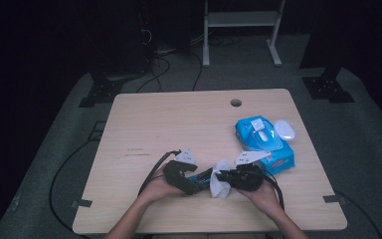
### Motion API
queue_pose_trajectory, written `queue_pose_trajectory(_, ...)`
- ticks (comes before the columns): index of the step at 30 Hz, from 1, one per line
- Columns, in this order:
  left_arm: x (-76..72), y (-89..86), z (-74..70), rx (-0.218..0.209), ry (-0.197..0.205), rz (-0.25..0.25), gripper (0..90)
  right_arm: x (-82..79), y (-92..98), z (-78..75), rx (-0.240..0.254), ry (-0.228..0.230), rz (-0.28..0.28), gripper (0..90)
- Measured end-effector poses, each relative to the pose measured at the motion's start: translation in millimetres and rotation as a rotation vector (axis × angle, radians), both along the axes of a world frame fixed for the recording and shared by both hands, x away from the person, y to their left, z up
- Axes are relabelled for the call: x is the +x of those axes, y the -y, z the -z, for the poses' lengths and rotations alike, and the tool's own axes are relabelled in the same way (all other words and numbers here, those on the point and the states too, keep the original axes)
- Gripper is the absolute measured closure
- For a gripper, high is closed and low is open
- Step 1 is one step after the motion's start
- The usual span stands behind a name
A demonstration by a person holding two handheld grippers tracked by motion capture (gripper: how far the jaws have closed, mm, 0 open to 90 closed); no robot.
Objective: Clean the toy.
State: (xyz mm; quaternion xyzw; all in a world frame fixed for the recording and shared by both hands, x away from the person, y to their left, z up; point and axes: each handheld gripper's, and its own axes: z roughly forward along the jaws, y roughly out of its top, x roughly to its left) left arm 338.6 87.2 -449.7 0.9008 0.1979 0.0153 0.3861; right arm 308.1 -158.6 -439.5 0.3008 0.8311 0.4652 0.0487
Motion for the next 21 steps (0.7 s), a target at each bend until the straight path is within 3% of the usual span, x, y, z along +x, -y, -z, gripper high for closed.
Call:
queue_pose_trajectory(4, -3.3, 6.7, 7.9, 0.061, 0.013, 0.013, 19.1, -3.7, -0.3, 6.3, -0.056, 0.004, -0.005, 82.3)
queue_pose_trajectory(7, -8.0, 14.6, 16.8, 0.151, 0.05, 0.029, 19.1, -4.1, -1.6, 15.5, -0.094, -0.001, 0.001, 82.3)
queue_pose_trajectory(15, -8.9, 15.4, 17.0, 0.146, 0.068, 0.021, 18.7, -4.0, 5.8, 11.8, -0.078, -0.03, -0.002, 82.1)
queue_pose_trajectory(21, -9.0, 21.2, 16.9, 0.152, 0.093, 0.02, 18.0, -7.4, 30.2, 4.8, -0.044, -0.027, 0.037, 82.1)
